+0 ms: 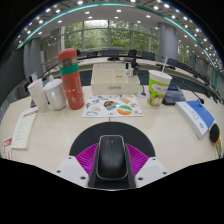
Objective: Arrange mouse
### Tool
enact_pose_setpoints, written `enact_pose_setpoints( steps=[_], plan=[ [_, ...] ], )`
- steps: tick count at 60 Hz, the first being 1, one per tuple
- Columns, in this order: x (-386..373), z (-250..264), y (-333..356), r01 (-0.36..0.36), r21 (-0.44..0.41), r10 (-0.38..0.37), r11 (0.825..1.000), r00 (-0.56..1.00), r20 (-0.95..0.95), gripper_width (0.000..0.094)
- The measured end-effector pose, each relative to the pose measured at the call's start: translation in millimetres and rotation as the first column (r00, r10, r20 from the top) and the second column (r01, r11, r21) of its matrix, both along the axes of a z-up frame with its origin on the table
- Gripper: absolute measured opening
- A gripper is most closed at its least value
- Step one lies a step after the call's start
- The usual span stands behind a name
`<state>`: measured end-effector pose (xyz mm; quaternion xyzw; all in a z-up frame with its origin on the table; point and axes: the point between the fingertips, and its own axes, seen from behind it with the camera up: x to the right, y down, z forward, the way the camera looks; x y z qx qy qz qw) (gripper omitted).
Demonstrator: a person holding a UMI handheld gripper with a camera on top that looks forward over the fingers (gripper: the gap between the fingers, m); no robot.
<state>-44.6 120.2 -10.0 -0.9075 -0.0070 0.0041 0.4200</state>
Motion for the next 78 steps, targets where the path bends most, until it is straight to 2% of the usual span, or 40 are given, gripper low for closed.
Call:
enact_pose_setpoints(
  steps=[3, 7, 8, 10, 14, 21, 33, 43, 58, 78],
  plan=[
    [-1.6, 1.0, -3.5, -0.006, -0.014, 0.006, 1.0, 1.0, 0.006, 0.0538],
    [-6.1, 9.6, -9.7, -0.008, -0.019, 0.008, 1.0, 1.0, -0.015, 0.0853],
    [-6.6, 13.9, -11.2, -0.007, -0.014, 0.006, 1.0, 1.0, -0.018, 0.0866],
    [-5.7, 24.1, -15.9, 0.001, -0.002, -0.001, 1.0, 1.0, -0.014, 0.0827],
    [-2.5, 48.9, -31.4, 0.02, 0.019, -0.02, 1.0, 1.0, 0.007, 0.0865],
    [-4.5, 100.8, -75.5, 0.038, 0.065, -0.04, 0.997, 0.999, 0.027, 0.0853],
    [-21.2, 177.4, -198.6, 0.036, 0.113, -0.044, 0.993, 0.996, 0.072, 0.0856],
    [-38.0, 217.0, -300.7, 0.034, 0.138, -0.045, 0.99, 0.996, 0.073, 0.0856],
    [-50.1, 255.4, -396.6, 0.035, 0.178, -0.05, 0.983, 0.995, 0.083, 0.0856],
    [-47.3, 264.4, -430.5, 0.04, 0.188, -0.056, 0.981, 0.995, 0.079, 0.0856]
  ],
)
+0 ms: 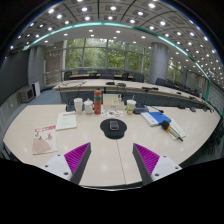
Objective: Arrange mouse
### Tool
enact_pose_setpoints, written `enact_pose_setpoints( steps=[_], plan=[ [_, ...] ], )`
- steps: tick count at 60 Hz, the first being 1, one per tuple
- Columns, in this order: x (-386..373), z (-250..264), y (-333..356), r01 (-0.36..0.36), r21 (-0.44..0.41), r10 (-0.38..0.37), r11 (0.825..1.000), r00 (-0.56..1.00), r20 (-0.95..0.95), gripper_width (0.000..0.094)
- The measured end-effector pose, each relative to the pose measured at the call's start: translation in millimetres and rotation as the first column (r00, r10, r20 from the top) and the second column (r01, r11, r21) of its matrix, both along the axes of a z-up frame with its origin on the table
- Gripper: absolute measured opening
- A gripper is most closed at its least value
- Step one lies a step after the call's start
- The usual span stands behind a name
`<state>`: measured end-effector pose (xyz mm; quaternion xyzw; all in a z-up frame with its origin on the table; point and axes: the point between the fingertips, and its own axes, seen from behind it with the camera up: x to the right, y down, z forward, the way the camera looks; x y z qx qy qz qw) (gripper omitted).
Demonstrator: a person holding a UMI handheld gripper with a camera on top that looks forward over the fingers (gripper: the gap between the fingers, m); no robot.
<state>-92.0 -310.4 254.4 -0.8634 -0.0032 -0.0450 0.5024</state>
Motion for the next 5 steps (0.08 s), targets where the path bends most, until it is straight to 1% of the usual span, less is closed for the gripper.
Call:
enact_pose_setpoints(
  steps=[5],
  plan=[
    [1.0, -1.8, -3.0, -0.002, -0.006, 0.002, 1.0, 1.0, -0.003, 0.0854]
  ],
)
